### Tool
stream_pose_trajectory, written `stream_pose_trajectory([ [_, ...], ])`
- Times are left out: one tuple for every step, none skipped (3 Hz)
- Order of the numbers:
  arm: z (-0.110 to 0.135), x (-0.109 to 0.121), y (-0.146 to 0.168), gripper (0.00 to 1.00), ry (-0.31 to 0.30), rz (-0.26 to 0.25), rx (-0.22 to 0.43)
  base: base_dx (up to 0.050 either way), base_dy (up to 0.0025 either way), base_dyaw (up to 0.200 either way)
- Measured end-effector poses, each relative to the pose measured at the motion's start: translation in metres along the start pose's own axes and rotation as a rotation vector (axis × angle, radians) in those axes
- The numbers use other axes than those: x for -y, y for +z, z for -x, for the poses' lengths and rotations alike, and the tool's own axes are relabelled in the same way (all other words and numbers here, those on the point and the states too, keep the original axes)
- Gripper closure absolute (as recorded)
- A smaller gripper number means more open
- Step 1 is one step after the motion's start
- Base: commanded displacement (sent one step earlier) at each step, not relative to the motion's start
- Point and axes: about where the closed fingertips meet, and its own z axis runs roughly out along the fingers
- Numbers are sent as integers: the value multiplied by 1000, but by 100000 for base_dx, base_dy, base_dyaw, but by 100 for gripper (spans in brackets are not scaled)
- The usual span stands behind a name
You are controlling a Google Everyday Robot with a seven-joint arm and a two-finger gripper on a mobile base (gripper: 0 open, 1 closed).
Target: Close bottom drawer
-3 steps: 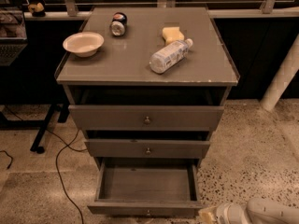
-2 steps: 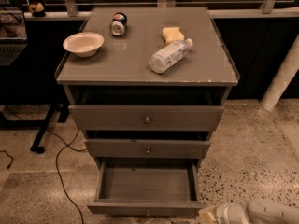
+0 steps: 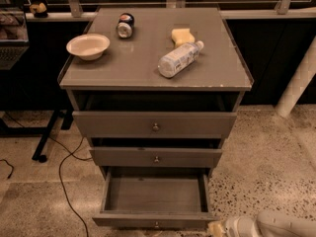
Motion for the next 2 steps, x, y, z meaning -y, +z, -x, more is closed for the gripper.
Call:
stream_pose_trajectory([
  [-7,14,22,100,38,30,-20,0,0,0],
  [-15,25,39,100,60,48,-40,0,0,0],
])
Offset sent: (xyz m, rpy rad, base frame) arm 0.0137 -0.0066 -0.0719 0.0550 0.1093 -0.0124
